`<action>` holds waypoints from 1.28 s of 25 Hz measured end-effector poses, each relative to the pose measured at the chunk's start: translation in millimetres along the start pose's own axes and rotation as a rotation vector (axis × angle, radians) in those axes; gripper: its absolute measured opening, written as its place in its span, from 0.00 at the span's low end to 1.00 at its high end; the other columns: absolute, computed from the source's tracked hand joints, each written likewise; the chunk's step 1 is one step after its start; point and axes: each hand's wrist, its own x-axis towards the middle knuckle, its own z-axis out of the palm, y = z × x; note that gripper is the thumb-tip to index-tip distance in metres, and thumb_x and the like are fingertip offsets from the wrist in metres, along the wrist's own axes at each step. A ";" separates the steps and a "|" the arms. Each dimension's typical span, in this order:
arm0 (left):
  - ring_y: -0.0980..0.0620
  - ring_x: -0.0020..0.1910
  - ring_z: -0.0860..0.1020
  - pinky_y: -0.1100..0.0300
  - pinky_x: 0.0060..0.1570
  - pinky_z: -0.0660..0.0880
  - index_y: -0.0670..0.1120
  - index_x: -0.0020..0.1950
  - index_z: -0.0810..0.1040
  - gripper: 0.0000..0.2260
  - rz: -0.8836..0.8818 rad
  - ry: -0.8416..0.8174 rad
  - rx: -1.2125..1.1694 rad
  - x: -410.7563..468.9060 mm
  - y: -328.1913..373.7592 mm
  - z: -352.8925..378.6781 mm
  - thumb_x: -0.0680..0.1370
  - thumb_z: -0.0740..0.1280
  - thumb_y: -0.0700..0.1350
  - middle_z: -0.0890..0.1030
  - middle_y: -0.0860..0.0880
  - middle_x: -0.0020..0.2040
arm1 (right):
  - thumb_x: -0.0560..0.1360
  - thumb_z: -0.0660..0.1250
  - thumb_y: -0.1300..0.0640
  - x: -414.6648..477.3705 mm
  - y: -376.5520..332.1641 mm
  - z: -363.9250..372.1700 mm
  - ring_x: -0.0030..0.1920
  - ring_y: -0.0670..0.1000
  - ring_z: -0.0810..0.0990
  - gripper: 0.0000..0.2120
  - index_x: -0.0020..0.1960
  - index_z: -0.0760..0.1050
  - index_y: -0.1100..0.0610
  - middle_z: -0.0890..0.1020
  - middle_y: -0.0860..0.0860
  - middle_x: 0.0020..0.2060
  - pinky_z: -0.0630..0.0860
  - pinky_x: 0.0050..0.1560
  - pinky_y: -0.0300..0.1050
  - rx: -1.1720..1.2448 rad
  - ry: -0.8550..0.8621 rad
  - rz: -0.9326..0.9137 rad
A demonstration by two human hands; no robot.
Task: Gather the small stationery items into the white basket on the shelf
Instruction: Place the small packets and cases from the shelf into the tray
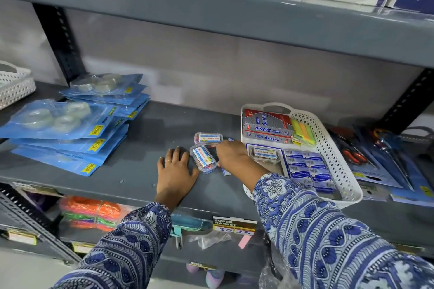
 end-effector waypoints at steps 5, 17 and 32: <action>0.44 0.74 0.58 0.43 0.73 0.54 0.47 0.69 0.65 0.24 -0.005 -0.006 -0.002 0.7 -1.0 -0.7 0.76 0.57 0.56 0.64 0.45 0.74 | 0.78 0.59 0.66 -5.8 -7.0 -3.6 0.66 0.60 0.74 0.17 0.66 0.70 0.64 0.75 0.60 0.65 0.73 0.63 0.50 0.134 0.012 0.041; 0.42 0.72 0.62 0.43 0.70 0.57 0.44 0.67 0.70 0.23 0.010 0.058 -0.021 -0.6 -1.1 0.4 0.76 0.60 0.54 0.68 0.43 0.71 | 0.71 0.68 0.63 -95.4 181.8 -32.7 0.54 0.55 0.79 0.15 0.57 0.78 0.58 0.81 0.56 0.58 0.76 0.52 0.45 0.247 0.067 0.137; 0.41 0.70 0.65 0.42 0.68 0.60 0.44 0.63 0.72 0.21 0.005 0.062 0.000 -0.2 -2.6 2.9 0.74 0.61 0.53 0.70 0.43 0.70 | 0.70 0.68 0.70 -123.9 219.0 38.9 0.46 0.52 0.73 0.13 0.53 0.79 0.62 0.79 0.56 0.48 0.74 0.49 0.46 0.206 -0.110 0.037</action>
